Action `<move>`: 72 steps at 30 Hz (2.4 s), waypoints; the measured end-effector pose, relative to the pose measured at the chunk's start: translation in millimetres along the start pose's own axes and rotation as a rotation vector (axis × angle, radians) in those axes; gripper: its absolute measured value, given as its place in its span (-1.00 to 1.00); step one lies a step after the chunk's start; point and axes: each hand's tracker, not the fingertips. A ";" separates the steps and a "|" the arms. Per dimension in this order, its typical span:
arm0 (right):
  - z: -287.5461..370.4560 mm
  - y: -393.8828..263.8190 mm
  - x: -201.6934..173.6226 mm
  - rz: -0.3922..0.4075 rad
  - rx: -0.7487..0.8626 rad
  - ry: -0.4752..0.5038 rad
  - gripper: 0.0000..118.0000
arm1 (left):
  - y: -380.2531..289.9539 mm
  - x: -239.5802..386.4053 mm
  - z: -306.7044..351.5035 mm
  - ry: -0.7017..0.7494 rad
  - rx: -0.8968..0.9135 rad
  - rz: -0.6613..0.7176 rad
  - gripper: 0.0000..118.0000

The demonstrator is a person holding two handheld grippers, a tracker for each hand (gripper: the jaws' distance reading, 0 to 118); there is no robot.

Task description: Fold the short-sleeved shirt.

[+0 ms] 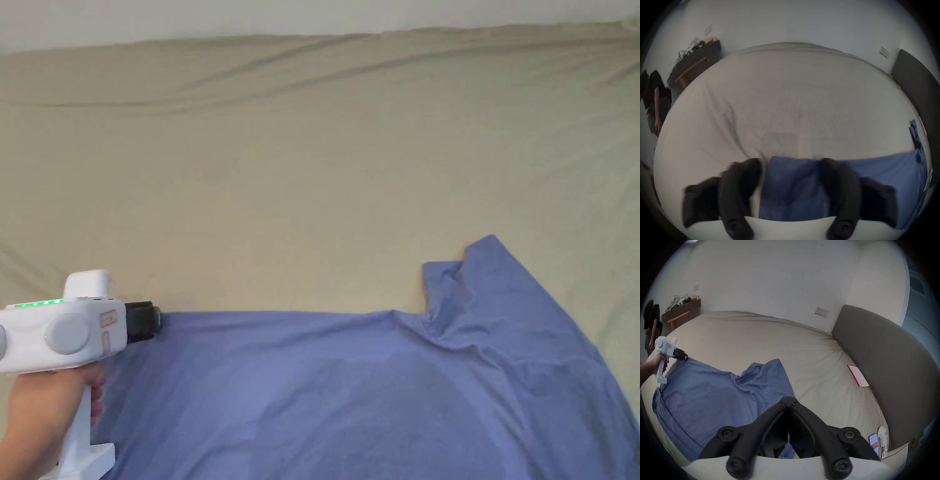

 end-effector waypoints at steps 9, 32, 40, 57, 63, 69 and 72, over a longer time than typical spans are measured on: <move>-82.3 24.5 25.7 -0.086 -0.206 0.178 0.17 | -11.2 26.6 66.4 0.013 0.134 -0.183 -0.96; -195.2 14.9 28.6 -0.033 -0.424 0.207 -0.93 | -58.6 16.7 168.4 0.032 0.209 -0.194 -0.96; -76.4 45.2 56.3 -0.011 -0.292 0.237 -0.93 | -56.5 10.3 227.8 0.054 0.272 -0.205 -0.96; 78.4 -71.0 58.1 0.059 -0.457 0.318 -0.93 | -183.8 -21.1 280.2 0.054 0.088 -0.286 -0.96; 67.6 -122.3 44.2 0.090 -0.556 0.319 -0.93 | -226.4 -32.1 243.6 0.054 -0.043 -0.318 -0.96; 32.9 -154.9 34.0 0.095 -0.686 0.339 -0.93 | -244.3 -35.5 210.5 0.064 -0.141 -0.349 -0.96; 17.1 -167.4 27.9 0.109 -0.708 0.341 -0.93 | -248.4 -36.3 195.1 0.052 -0.188 -0.362 -0.96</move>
